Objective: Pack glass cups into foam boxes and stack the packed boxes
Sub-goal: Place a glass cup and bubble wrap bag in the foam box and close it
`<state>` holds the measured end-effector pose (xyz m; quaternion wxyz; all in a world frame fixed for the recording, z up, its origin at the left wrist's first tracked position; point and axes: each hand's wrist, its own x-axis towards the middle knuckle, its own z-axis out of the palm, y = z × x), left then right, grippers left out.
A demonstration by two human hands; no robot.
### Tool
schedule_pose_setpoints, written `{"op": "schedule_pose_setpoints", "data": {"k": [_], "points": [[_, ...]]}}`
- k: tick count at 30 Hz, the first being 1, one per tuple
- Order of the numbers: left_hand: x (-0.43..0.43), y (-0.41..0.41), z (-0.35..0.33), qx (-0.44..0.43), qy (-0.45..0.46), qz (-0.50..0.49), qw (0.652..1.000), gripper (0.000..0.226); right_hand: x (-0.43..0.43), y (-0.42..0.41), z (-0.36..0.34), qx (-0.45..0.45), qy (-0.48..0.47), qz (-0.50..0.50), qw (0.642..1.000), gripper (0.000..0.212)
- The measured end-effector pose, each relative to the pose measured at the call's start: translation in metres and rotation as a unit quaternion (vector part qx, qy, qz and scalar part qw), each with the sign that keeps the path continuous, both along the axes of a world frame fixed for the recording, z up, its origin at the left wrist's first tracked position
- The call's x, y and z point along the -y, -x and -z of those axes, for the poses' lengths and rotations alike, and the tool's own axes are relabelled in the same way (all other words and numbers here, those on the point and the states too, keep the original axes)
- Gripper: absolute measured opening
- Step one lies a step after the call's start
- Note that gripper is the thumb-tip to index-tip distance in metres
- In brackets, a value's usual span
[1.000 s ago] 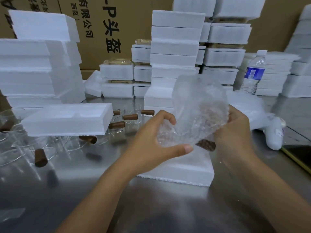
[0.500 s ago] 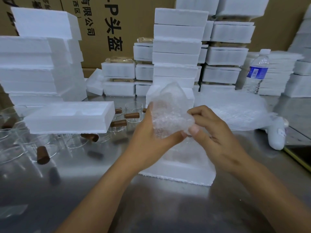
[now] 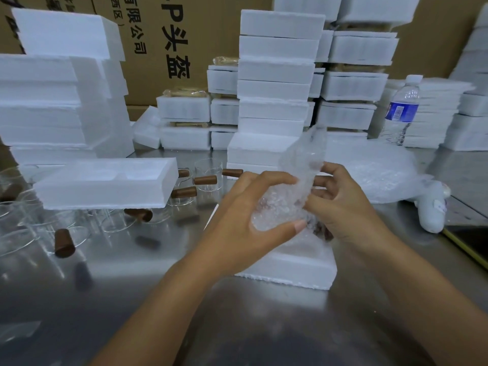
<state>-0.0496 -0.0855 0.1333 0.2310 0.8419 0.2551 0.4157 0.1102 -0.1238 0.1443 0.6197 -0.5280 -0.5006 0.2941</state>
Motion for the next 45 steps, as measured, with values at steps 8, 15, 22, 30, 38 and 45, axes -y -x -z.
{"op": "schedule_pose_setpoints", "data": {"k": [8, 15, 22, 30, 38, 45], "points": [[-0.005, 0.003, 0.000, -0.014, -0.006, -0.033, 0.999, 0.036, 0.007, 0.005, 0.001, 0.116, -0.068, -0.062, 0.989, 0.020], [-0.004, 0.004, -0.003, 0.062, 0.045, -0.005, 0.997, 0.062, 0.006, 0.011, 0.002, 0.285, -0.139, 0.003, 0.948, 0.011], [-0.001, 0.003, 0.000, -0.026, -0.047, -0.011, 0.998, 0.053, 0.003, 0.009, 0.002, 0.181, -0.016, -0.018, 0.983, 0.022], [-0.008, 0.007, -0.004, 0.051, -0.036, -0.095, 0.994, 0.029, 0.001, -0.001, -0.001, 0.039, -0.083, -0.002, 0.996, 0.014], [-0.018, 0.024, -0.015, 0.106, 0.153, -0.010, 0.982, 0.031, 0.001, 0.007, 0.001, 0.042, -0.080, -0.056, 0.994, 0.015], [-0.030, 0.037, -0.011, 0.006, 0.225, -0.016, 0.974, 0.028, 0.000, 0.004, 0.006, 0.099, -0.012, -0.099, 0.990, 0.009]]}}
